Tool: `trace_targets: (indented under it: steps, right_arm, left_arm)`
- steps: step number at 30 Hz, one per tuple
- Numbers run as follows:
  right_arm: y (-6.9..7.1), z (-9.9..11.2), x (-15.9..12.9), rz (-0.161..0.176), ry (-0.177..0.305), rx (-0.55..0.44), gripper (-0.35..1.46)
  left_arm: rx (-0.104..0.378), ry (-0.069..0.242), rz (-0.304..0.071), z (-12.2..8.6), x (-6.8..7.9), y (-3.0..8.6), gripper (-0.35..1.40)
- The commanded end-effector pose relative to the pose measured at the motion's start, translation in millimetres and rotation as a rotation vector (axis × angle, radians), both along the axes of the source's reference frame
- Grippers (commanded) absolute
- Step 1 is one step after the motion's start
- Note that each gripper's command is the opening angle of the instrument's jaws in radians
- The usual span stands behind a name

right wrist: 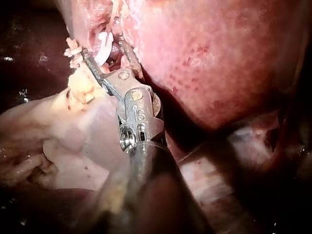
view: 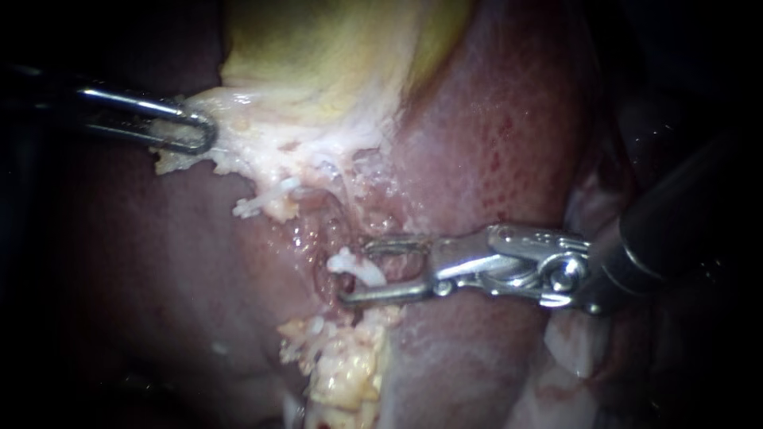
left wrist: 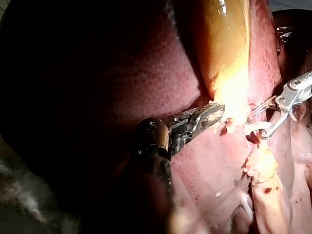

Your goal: Going back first clip right tube

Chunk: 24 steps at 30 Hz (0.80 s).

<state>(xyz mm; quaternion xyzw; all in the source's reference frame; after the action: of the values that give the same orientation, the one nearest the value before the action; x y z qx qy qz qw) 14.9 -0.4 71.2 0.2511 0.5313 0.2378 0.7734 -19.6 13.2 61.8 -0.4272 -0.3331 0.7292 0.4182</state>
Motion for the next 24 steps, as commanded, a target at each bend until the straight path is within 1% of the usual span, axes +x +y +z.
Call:
trace_targets:
  steps: [1, 5, 8, 12, 15, 20, 24]
  right_arm:
    - [0.1, -0.1, -0.3, -0.007, 0.002, -0.014, 0.5]
    - [0.3, -0.9, -1.7, -0.03, 0.014, -0.059, 0.5]
    - [0.5, -1.8, -3.1, -0.066, 0.032, -0.142, 0.5]
    - [1.4, -3.6, -5.5, -0.108, 0.056, -0.228, 0.5]
    - [1.9, -4.8, -7.2, -0.129, 0.069, -0.27, 0.5]
    - [2.3, -6.0, -9.7, -0.153, 0.085, -0.307, 0.5]
    - [2.6, -6.6, -11.0, -0.161, 0.091, -0.314, 0.5]
  left_arm:
    - [0.0, 0.0, 0.0, -0.1, 0.0, 0.0, -0.35]
    - [0.0, 0.0, 0.0, -0.1, 0.1, 0.0, -0.35]
    - [0.0, 0.0, 0.0, -0.1, 0.1, 0.0, -0.35]
    - [0.0, 0.0, 0.0, -0.1, 0.2, -0.1, -0.35]
    - [0.0, 0.0, 0.0, -0.1, 0.2, -0.1, -0.35]
    - [0.0, 0.0, 0.0, -0.1, 0.0, 0.0, -0.35]
    - [-0.004, 0.004, -0.005, 0.4, -0.8, -0.4, -0.35]
